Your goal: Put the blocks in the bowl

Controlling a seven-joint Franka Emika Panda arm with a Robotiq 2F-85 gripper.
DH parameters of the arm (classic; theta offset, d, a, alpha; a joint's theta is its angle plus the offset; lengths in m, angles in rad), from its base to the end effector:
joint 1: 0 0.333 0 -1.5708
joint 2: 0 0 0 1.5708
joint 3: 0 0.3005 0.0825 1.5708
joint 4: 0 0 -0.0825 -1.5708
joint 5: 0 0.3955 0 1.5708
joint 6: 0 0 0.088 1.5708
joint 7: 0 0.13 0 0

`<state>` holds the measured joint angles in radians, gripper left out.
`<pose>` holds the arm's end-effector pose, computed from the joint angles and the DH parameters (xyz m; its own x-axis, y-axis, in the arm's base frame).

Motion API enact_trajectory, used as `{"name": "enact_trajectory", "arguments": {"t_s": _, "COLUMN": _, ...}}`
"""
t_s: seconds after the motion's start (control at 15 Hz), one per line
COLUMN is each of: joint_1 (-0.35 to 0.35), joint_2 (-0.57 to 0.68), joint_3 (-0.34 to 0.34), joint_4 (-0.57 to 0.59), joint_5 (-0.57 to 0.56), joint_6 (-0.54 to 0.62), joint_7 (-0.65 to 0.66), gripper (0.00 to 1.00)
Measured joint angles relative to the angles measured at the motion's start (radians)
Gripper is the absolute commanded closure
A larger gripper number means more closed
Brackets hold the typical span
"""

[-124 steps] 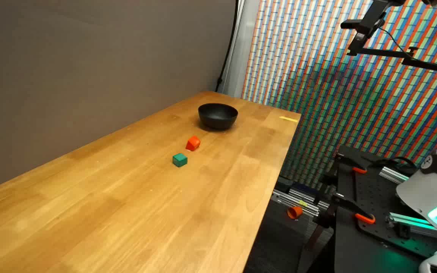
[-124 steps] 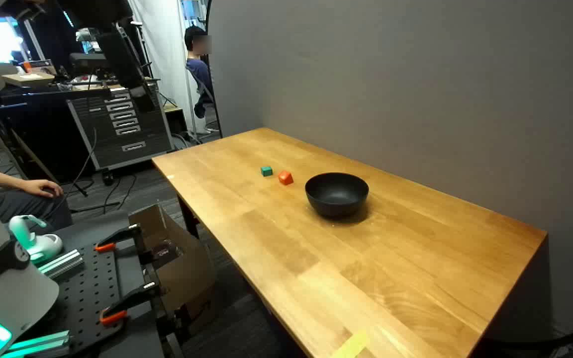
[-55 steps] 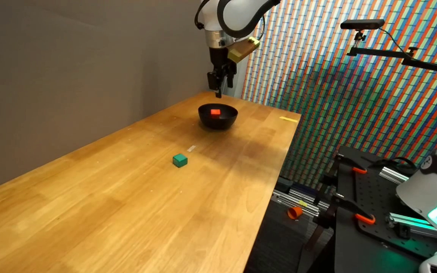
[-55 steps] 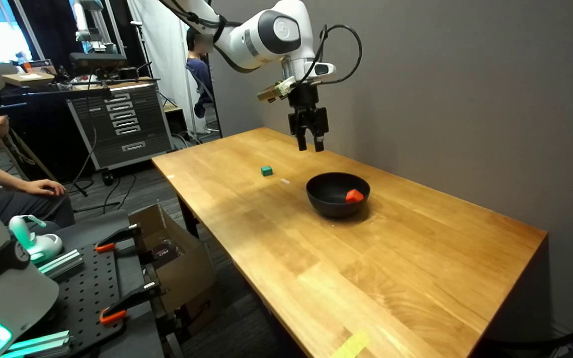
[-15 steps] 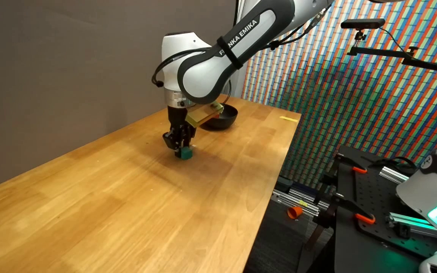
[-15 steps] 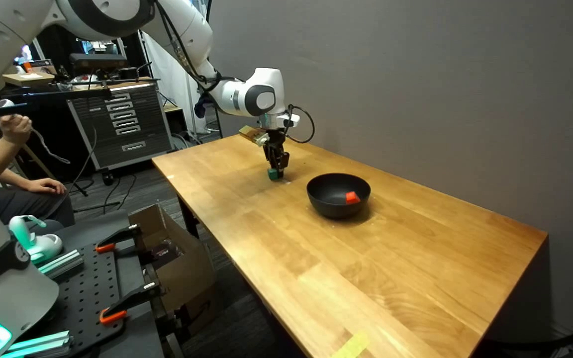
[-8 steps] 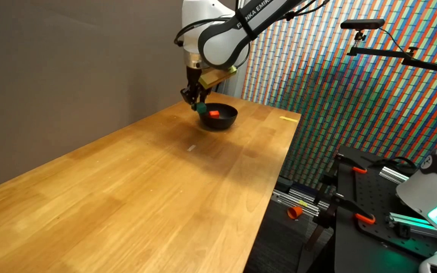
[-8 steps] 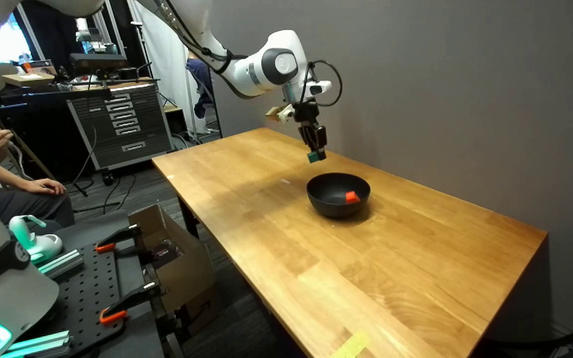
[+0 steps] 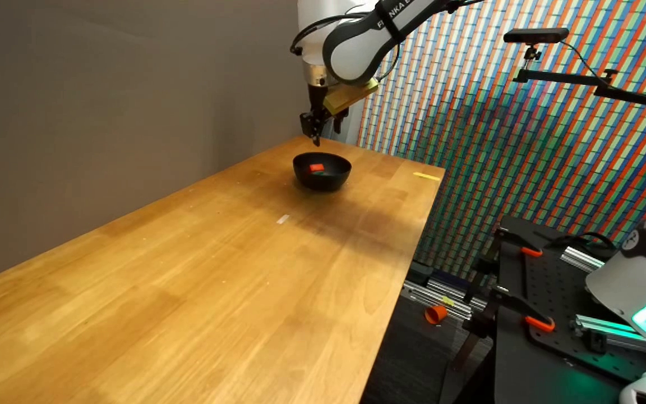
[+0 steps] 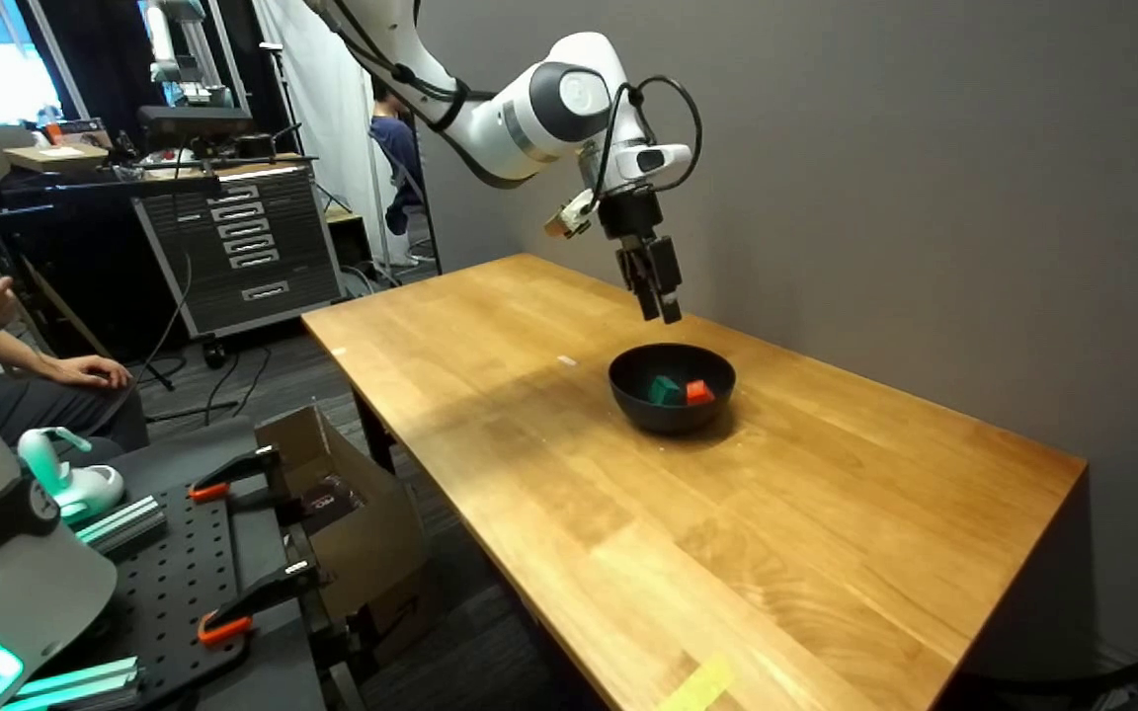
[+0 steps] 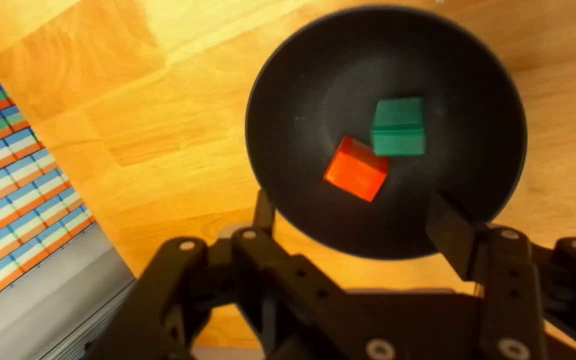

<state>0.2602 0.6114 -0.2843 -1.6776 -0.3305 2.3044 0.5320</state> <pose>0.6863 -0.0129 0.2230 0.9536 -0.2434 0.1772 -0.2928 -0.8871 0.3569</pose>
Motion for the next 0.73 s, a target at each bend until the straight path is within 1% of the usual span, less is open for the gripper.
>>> {"name": "enact_trajectory", "arguments": {"t_s": 0.2, "joint_1": -0.061, "joint_2": -0.045, "joint_3": 0.096, "joint_4": -0.093, "joint_5": 0.066, "joint_6": 0.0, "joint_7": -0.103, "gripper": 0.0}}
{"name": "enact_trajectory", "arguments": {"t_s": 0.47, "joint_1": -0.135, "joint_2": -0.195, "joint_3": 0.196, "joint_4": -0.297, "joint_5": 0.168, "joint_6": -0.015, "joint_7": -0.288, "gripper": 0.0}}
{"name": "enact_trajectory", "arguments": {"t_s": 0.6, "joint_1": -0.157, "joint_2": -0.277, "joint_3": 0.221, "joint_4": -0.382, "joint_5": 0.193, "joint_6": -0.025, "joint_7": -0.342, "gripper": 0.0}}
{"name": "enact_trajectory", "arguments": {"t_s": 0.73, "joint_1": -0.16, "joint_2": -0.312, "joint_3": 0.225, "joint_4": -0.416, "joint_5": 0.195, "joint_6": -0.026, "joint_7": -0.354, "gripper": 0.0}}
